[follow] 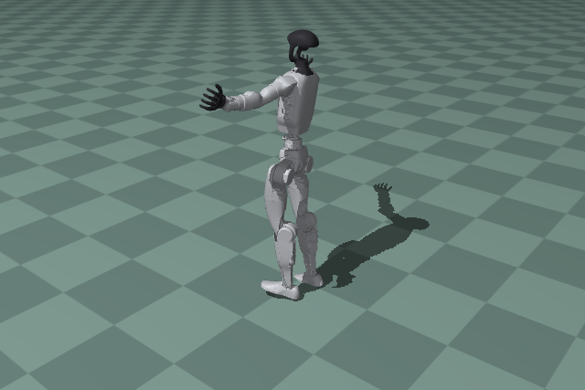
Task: Upper body actions
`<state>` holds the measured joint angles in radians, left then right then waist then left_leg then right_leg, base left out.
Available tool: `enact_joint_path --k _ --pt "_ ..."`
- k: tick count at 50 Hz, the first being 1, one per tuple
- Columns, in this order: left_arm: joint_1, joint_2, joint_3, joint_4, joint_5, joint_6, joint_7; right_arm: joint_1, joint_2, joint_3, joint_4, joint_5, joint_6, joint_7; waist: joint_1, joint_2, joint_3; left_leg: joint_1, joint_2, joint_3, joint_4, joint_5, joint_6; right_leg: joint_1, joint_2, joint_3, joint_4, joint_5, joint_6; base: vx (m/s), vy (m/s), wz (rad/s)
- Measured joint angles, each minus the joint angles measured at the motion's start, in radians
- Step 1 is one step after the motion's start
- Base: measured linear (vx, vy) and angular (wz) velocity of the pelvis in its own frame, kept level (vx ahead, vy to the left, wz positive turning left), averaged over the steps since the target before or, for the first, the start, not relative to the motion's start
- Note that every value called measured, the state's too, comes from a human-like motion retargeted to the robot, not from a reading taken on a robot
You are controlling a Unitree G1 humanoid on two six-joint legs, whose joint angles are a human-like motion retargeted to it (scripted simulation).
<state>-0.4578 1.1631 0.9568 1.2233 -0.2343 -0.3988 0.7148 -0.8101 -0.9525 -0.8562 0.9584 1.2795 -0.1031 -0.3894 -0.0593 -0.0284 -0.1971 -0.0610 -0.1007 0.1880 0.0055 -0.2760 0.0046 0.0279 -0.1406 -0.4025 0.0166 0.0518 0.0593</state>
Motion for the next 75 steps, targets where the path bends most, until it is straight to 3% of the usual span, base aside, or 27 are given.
enact_joint_path --k 3,7,10,18,20,22,25,28,30,35,37,39,43,45,48,52,57,60,63,68,75 --pt "-0.064 0.025 -0.092 -0.116 0.018 -0.004 -0.04 0.012 -0.006 0.145 -0.164 -0.298 -0.077 -0.177 0.001 0.007 -0.02 -0.006 0.001 -0.003 0.0 0.0 0.002 -0.005 0.003 -0.002 0.0 -0.001 0.001 0.03 0.03 0.02" --pt "-0.16 0.079 -0.259 -0.381 0.103 0.011 -0.102 0.012 -0.056 0.374 -0.46 -0.726 0.022 -0.254 0.002 0.016 -0.025 -0.004 0.004 -0.005 0.002 0.0 0.004 0.001 0.007 -0.005 0.001 -0.002 0.002 0.01 0.01 0.0" --pt "-0.221 0.112 -0.367 -0.57 0.235 0.04 -0.082 0.008 -0.14 0.507 -0.629 -0.967 0.042 -0.28 0.002 0.015 -0.027 -0.003 0.002 -0.006 0.004 0.0 0.004 0.004 0.006 -0.007 0.001 -0.002 0.001 0.0 0.0 0.0" --pt "-0.432 0.274 -0.714 -1.133 0.688 0.081 -0.125 -0.183 -0.525 0.861 -1.13 -1.903 0.276 -0.412 0.022 -0.007 -0.016 0.003 -0.002 -0.006 0.004 0.001 0.004 0.007 0.001 -0.006 0.002 0.002 -0.002 0.0 0.0 0.0" --pt "-0.49 0.326 -0.785 -1.258 0.832 0.113 -0.144 -0.268 -0.581 0.955 -1.244 -2.054 0.266 -0.491 0.021 -0.015 -0.009 0.007 -0.002 -0.006 0.003 0.002 0.005 0.01 0.002 -0.005 0.002 0.002 -0.003 0.0 0.0 0.0" --pt "-0.572 0.373 -0.873 -1.371 1.001 0.19 -0.113 -0.38 -0.6 1.1 -1.299 -2.111 0.173 -0.579 0.019 -0.024 -0.002 0.011 0.0 -0.005 0.002 0.003 0.005 0.013 0.003 -0.004 0.001 0.003 -0.004 0.0 0.0 0.0" --pt "-0.654 0.395 -0.974 -1.387 1.137 0.224 0.017 -0.508 -0.579 1.263 -1.22 -2.086 0.075 -0.613 0.02 -0.02 0.01 0.018 0.003 -0.003 0.003 0.005 0.007 0.019 0.006 -0.001 0.001 0.005 -0.006 0.0 0.0 0.0" --pt "-0.642 0.338 -0.966 -1.187 1.133 0.169 0.048 -0.495 -0.535 1.265 -0.959 -2.003 0.141 -0.6 0.029 -0.009 0.024 0.019 0.004 -0.005 0.004 0.007 0.009 0.022 0.008 -0.003 0.001 0.008 -0.006 -0.04 0.0 0.03" --pt "-0.605 0.29 -0.922 -1.033 1.089 0.178 0.015 -0.445 -0.501 1.218 -0.791 -1.933 0.168 -0.588 0.029 -0.007 0.027 0.017 0.004 -0.008 0.005 0.008 0.009 0.022 0.007 -0.006 0.001 0.009 -0.007 0.0 0.0 0.0" --pt "-0.41 0.143 -0.663 -0.618 0.85 0.366 -0.183 -0.186 -0.359 0.881 -0.351 -1.651 0.185 -0.436 0.026 -0.003 0.039 0.01 0.003 -0.015 0.007 0.013 0.01 0.022 0.003 -0.016 -0.001 0.012 -0.007 -0.05 0.01 0.1" --pt "-0.328 0.066 -0.542 -0.505 0.641 0.474 -0.279 -0.079 -0.266 0.677 -0.225 -1.469 0.18 -0.399 0.027 -0.002 0.054 0.012 0.002 -0.017 0.008 0.015 0.011 0.026 0.003 -0.022 -0.001 0.012 -0.008 -0.08 0.01 0.12" --pt "-0.274 -0.012 -0.443 -0.43 0.413 0.522 -0.39 0.014 -0.193 0.496 -0.157 -1.243 0.164 -0.323 0.028 -0.005 0.071 0.017 0.001 -0.022 0.008 0.017 0.012 0.034 0.002 -0.03 -0.002 0.013 -0.008 0.0 0.0 0.0" --pt "-0.169 -0.141 -0.275 -0.328 0.021 0.502 -0.603 0.196 -0.081 0.187 -0.081 -0.88 0.043 -0.087 0.028 -0.015 0.105 0.023 -0.003 -0.033 0.009 0.022 0.015 0.05 0.002 -0.047 -0.005 0.013 -0.008 -0.04 -0.06 0.21" --pt "-0.068 -0.183 -0.199 -0.293 -0.085 0.466 -0.59 0.303 -0.03 0.072 -0.047 -0.773 -0.016 -0.077 0.026 -0.019 0.119 0.026 -0.004 -0.036 0.009 0.023 0.017 0.055 0.002 -0.052 -0.005 0.012 -0.008 0.01 -0.06 0.07" --pt "0.171 -0.282 -0.091 -0.3 -0.041 0.418 -0.492 0.464 0.092 0.004 -0.041 -0.777 -0.107 -0.076 0.013 -0.017 0.138 0.036 -0.004 -0.028 0.008 0.023 0.017 0.06 0.004 -0.045 -0.004 0.014 -0.01 0.0 -0.04 -0.16" --pt "0.469 -0.508 -0.009 -0.339 0.091 0.389 -0.426 0.58 0.296 0.082 -0.092 -0.919 -0.173 -0.013 -0.031 0.003 0.174 0.061 0.001 -0.003 0.004 0.02 0.017 0.072 0.007 -0.02 -0.003 0.018 -0.014 -0.01 0.03 -0.41" --pt "0.605 -0.796 -0.144 -0.196 0.198 0.42 -0.525 0.714 0.481 0.268 -0.038 -1.115 -0.186 0.12 -0.075 0.024 0.223 0.094 0.008 0.026 0.002 0.017 0.015 0.089 0.01 0.007 -0.001 0.025 -0.017 0.0 0.04 -0.37" --pt "0.648 -0.933 -0.301 -0.081 0.251 0.466 -0.695 0.796 0.55 0.397 0.057 -1.302 -0.146 0.194 -0.082 0.027 0.255 0.112 0.008 0.04 0.001 0.015 0.014 0.099 0.009 0.021 0.0 0.029 -0.018 -0.02 0.02 -0.3" --pt "0.643 -1.051 -0.433 0.046 0.282 0.441 -0.827 0.837 0.626 0.534 0.232 -1.56 0.008 0.217 -0.08 0.014 0.295 0.127 0.005 0.047 -0.001 0.016 0.014 0.111 0.007 0.026 0.001 0.03 -0.019 -0.11 -0.02 -0.14" --pt "0.626 -1.136 -0.565 0.183 0.18 0.429 -0.929 0.855 0.704 0.671 0.496 -1.71 0.073 0.304 -0.045 0.0 0.329 0.138 0.004 0.051 -0.003 0.018 0.015 0.12 0.006 0.028 0.001 0.031 -0.02 -0.04 -0.05 -0.04" --pt "0.632 -1.128 -0.676 0.194 0.215 0.394 -0.866 0.946 0.828 0.805 0.586 -1.637 0.051 0.318 -0.015 -0.014 0.325 0.118 0.002 0.037 0.0 0.023 0.014 0.113 0.005 0.007 -0.003 0.027 -0.02 0.05 -0.08 0.18"
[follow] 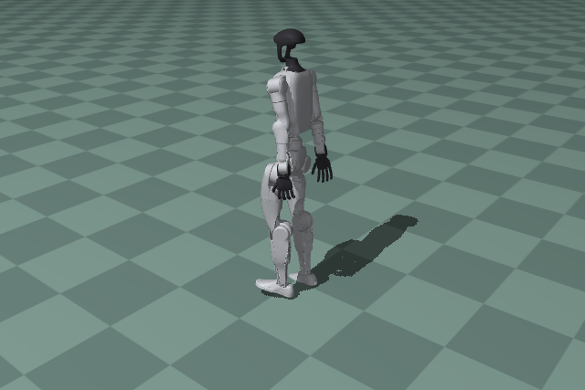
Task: Upper body actions
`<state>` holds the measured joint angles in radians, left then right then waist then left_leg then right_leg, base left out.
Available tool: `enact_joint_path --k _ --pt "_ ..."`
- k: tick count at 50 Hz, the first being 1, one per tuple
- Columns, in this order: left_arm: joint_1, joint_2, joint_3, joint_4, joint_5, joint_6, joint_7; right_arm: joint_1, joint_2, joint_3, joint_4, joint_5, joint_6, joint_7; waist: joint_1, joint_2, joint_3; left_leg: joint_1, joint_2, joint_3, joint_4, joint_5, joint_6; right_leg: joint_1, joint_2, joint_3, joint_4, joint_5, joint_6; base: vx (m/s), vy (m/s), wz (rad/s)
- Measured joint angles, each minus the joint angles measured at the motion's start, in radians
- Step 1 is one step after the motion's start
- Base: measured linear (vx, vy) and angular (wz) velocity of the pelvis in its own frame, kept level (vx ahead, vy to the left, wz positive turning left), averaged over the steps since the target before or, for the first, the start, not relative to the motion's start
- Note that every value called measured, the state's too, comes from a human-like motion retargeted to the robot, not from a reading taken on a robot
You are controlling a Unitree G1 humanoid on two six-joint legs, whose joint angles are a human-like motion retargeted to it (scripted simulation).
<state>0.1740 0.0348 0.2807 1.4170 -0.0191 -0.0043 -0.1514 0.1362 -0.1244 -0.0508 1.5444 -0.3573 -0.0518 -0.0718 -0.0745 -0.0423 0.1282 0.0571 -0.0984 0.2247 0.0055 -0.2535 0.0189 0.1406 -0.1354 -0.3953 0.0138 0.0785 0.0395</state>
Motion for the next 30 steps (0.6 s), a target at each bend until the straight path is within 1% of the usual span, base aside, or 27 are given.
enact_joint_path --k 3,5,8,12,16,22,30 --pt "0.012 0.033 -0.062 -0.025 0.073 0.0 -0.009 0.019 0.016 0.039 -0.006 -0.046 -0.011 0.055 0.004 0.002 -0.002 -0.006 0.003 -0.002 0.001 0.002 0.0 -0.002 0.002 -0.005 0.0 -0.001 0.001 0.02 -0.02 0.05" --pt "0.015 0.05 -0.084 -0.043 0.131 0.017 -0.019 0.012 0.017 0.059 -0.006 -0.088 -0.001 0.093 0.009 0.006 0.0 -0.008 0.01 0.005 0.002 0.001 -0.001 -0.002 -0.006 0.005 0.002 -0.001 0.014 0.0 0.0 0.0" --pt "0.017 0.073 -0.104 -0.053 0.252 0.049 -0.057 -0.003 0.013 0.078 -0.011 -0.119 0.033 0.102 -0.018 0.002 -0.006 -0.01 0.001 -0.017 0.003 0.002 0.001 0.005 0.001 -0.02 -0.009 0.0 0.006 0.0 0.01 0.19" --pt "0.01 0.08 -0.102 -0.041 0.334 0.079 -0.1 -0.02 0.01 0.078 -0.028 -0.104 0.066 0.106 -0.005 -0.004 -0.017 -0.009 0.0 -0.005 0.002 -0.001 -0.001 -0.004 0.003 -0.009 -0.004 0.0 0.0 0.01 0.01 -0.1" --pt "-0.002 0.071 -0.092 -0.02 0.305 0.101 -0.095 -0.04 0.01 0.063 -0.056 -0.074 0.069 0.136 0.002 -0.011 -0.025 -0.005 -0.001 -0.003 0.003 -0.005 -0.002 -0.008 0.001 -0.003 -0.001 0.0 0.001 0.0 0.0 0.0" --pt "-0.013 0.053 -0.073 -0.017 0.254 0.103 -0.111 -0.072 0.008 0.041 -0.089 -0.003 0.058 0.164 0.005 -0.017 -0.032 0.002 -0.001 0.001 0.004 -0.01 -0.003 -0.008 0.003 0.005 0.003 -0.001 0.0 0.0 0.0 0.0" --pt "-0.025 0.06 -0.08 -0.027 0.272 0.098 -0.101 -0.086 0.005 0.033 -0.106 0.034 0.047 0.158 0.004 -0.021 -0.042 0.003 -0.001 -0.002 0.005 -0.011 -0.004 -0.006 0.004 0.002 0.003 -0.004 0.0 0.0 0.0 0.0"
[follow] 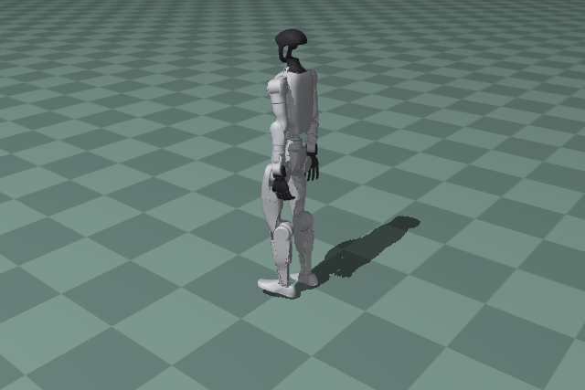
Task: Upper body actions
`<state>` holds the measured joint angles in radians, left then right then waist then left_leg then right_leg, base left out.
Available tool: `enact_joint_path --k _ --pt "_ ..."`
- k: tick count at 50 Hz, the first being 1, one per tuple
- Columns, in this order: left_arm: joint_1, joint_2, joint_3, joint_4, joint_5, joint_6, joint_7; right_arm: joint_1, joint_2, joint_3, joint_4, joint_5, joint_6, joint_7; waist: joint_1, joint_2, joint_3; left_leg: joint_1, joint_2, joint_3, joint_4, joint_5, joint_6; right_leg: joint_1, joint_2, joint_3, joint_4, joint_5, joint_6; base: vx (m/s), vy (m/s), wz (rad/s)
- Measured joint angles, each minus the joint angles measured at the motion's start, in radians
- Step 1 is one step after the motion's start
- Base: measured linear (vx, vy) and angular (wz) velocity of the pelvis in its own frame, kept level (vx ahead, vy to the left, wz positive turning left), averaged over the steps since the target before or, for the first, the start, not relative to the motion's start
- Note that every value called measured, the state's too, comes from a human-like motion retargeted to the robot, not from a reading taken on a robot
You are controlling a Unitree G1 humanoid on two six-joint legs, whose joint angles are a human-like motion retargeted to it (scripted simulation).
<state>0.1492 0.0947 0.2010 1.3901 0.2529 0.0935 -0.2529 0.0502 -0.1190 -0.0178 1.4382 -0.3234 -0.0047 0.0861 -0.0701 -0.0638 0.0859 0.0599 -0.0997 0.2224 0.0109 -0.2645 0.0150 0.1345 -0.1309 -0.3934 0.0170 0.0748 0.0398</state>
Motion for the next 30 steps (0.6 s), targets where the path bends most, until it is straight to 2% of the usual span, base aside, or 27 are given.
enact_joint_path --k 17,30 --pt "0.003 0.011 0.0 0.04 -0.011 0.006 0.008 0.048 -0.018 0.107 0.08 -0.312 0.029 -0.069 -0.003 0.004 -0.033 -0.006 -0.003 -0.011 0.004 -0.001 -0.004 0.003 -0.001 -0.009 -0.003 -0.006 0.001 0.0 0.0 0.0" --pt "0.013 0.015 -0.018 0.045 0.012 0.008 -0.009 0.03 -0.01 0.06 0.118 -0.158 0.049 -0.01 -0.011 0.009 -0.049 -0.007 0.001 -0.006 0.004 0.0 -0.004 -0.003 0.005 0.001 -0.001 -0.004 -0.004 0.0 0.0 0.0"
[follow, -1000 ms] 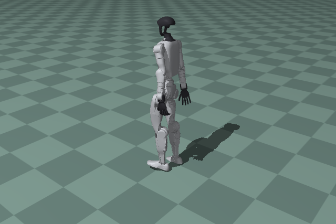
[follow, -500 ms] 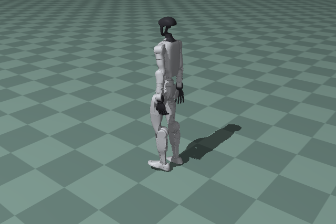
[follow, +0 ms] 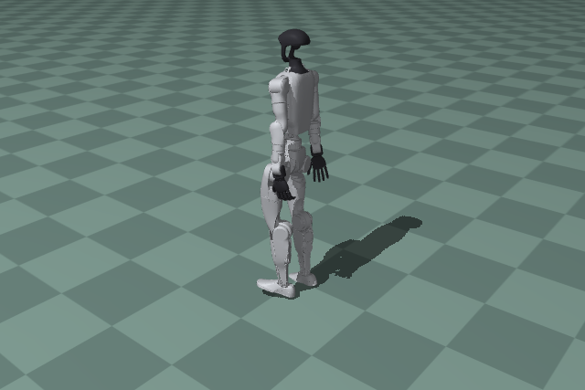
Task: Upper body actions
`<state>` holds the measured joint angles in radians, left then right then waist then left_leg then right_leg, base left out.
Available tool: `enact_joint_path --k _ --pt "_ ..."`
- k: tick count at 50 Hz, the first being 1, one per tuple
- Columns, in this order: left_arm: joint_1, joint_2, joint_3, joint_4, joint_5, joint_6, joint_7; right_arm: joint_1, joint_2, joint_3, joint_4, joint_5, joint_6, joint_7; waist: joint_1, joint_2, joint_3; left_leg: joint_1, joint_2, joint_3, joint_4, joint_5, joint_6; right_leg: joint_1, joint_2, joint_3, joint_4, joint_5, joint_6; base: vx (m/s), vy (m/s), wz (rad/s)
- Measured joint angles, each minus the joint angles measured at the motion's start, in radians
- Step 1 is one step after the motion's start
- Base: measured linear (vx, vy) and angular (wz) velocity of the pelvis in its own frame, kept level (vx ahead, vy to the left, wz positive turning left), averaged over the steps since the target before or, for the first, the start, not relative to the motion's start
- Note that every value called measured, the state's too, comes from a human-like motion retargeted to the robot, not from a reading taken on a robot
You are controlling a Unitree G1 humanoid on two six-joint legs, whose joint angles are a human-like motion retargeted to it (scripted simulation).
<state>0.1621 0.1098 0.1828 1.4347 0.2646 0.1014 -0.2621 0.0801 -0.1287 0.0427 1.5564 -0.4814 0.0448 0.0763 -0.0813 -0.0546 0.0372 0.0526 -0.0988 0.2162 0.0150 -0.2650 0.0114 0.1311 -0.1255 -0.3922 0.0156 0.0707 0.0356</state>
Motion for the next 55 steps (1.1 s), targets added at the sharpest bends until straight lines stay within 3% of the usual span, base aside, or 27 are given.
enact_joint_path --k 55 --pt "-0.009 0.016 -0.018 0.007 -0.004 -0.001 -0.009 -0.027 -0.006 0.011 -0.016 0.008 -0.024 -0.003 -0.01 -0.013 -0.009 -0.002 -0.001 -0.017 -0.001 0.009 0.006 -0.001 0.005 -0.014 0.0 0.004 -0.009 0.0 0.0 0.01"
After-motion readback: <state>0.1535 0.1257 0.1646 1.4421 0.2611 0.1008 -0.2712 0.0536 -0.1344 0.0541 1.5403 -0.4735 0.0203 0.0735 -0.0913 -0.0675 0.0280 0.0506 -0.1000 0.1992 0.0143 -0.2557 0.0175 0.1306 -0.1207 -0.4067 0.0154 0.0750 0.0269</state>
